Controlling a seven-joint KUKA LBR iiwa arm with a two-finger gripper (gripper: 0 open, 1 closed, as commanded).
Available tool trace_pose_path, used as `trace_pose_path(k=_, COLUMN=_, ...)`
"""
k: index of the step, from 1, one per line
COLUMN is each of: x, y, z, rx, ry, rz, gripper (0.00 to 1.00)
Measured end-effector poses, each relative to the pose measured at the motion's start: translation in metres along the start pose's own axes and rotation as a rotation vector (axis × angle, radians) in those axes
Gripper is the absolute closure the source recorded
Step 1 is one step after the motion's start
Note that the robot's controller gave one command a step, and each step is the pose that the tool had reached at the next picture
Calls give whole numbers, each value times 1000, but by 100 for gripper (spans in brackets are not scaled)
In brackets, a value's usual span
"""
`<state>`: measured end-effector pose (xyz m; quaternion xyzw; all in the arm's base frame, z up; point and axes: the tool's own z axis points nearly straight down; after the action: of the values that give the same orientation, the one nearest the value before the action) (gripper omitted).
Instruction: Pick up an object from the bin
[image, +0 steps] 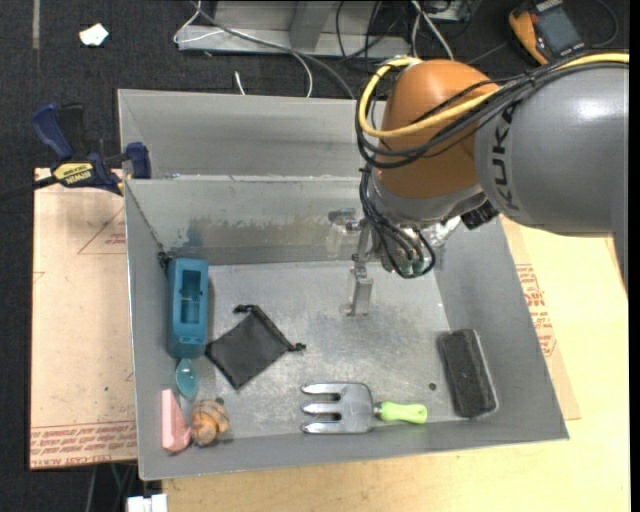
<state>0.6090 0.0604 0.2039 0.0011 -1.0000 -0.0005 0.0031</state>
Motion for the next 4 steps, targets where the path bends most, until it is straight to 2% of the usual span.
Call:
trace_pose_path(k=1, x=-1, y=0, z=-5, rx=0, ry=-8, rz=1, gripper=0)
trace_pose_path(k=2, x=25, y=25, z=49, rx=-2, ry=-9, rz=49, gripper=0)
trace_pose_path(k=3, x=54, y=61, z=86, rx=-1, ry=-19, rz=7, gripper=0)
trace_pose_path(k=4, x=63, y=74, z=131, rx=-3, ry=-10, rz=83, gripper=0)
